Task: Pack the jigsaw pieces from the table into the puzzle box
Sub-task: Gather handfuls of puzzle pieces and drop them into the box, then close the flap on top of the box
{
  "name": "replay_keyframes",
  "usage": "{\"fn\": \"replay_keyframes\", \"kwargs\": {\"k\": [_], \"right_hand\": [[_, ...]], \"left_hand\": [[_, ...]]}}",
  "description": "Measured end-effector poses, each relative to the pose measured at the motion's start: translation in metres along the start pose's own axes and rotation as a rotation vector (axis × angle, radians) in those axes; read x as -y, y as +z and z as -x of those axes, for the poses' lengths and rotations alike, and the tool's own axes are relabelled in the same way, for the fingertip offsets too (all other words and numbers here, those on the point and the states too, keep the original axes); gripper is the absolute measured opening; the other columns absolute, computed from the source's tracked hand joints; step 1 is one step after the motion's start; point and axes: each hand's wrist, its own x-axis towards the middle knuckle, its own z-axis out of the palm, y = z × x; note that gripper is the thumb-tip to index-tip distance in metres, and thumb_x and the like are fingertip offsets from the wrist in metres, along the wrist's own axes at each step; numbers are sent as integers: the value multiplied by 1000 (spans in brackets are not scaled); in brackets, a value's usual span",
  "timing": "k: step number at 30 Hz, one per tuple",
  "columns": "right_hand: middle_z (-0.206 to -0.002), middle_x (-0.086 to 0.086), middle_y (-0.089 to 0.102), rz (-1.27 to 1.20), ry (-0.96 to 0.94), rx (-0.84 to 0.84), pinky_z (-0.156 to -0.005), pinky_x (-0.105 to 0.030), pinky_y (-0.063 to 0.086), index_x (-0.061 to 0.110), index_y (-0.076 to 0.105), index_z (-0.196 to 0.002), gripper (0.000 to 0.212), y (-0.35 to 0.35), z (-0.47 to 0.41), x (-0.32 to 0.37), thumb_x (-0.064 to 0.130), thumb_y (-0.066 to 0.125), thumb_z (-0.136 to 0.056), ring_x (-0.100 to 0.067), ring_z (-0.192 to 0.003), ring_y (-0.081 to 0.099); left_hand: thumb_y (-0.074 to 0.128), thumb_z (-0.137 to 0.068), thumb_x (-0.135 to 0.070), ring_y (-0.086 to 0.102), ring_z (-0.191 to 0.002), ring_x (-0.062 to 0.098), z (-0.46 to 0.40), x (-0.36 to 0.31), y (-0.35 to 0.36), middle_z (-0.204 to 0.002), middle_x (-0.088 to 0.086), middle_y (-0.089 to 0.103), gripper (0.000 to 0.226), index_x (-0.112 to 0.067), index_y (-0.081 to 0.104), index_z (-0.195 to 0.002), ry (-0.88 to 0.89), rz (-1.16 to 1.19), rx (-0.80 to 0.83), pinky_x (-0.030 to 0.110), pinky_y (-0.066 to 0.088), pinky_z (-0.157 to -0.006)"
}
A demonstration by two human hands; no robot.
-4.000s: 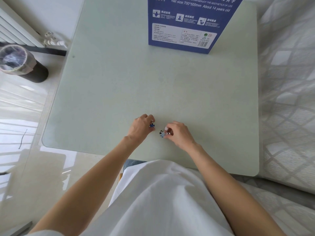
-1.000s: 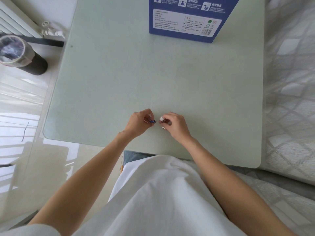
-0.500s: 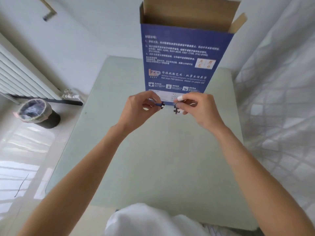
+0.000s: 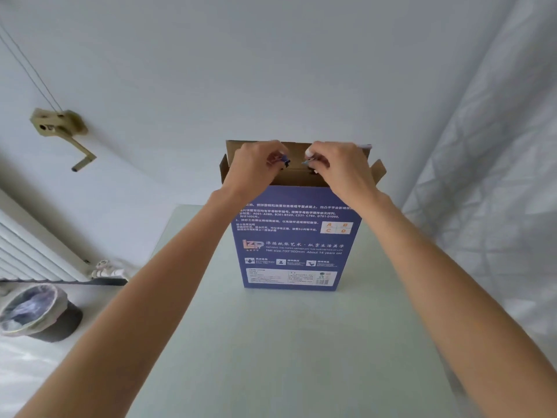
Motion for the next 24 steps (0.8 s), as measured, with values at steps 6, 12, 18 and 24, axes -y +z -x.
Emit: {"fn": "replay_keyframes", "kwargs": {"k": [6,12,18,24], "right_hand": [[-91,1,67,61,42,106,-68,-36,49,17,69,-92,12,14,0,-13,26,64,-85,-20,-80,61],[-93,1,71,28,82,90,-71,-28,50,18,66,-108,20,13,6,-9,20,61,-88,-17,-84,65],[-96,3,70,-137,52,-244,-71,-18,51,12,67,-100,15,-7,40,-2,14,56,-90,-10,-77,64],[-101,-12,55,-137,442,-544,-76,-19,40,2,54,-102,20,3,87,-21,6,61,-83,-19,-87,51]], "left_hand": [[61,-86,-28,59,-83,7,8,15,7,-93,-8,69,18,-21,69,-101,88,-65,105,28,49,-77],[59,-88,-22,57,-93,15,29,19,-2,-97,-7,67,16,-20,67,-101,214,-89,-80,27,48,-75],[58,-84,-7,49,-103,16,66,30,-13,-110,2,56,28,-15,61,-111,15,68,-458,23,42,-87],[59,-89,-16,50,-113,8,76,43,-13,-130,-5,47,47,-20,40,-132,-409,389,-382,28,42,-96]]}}
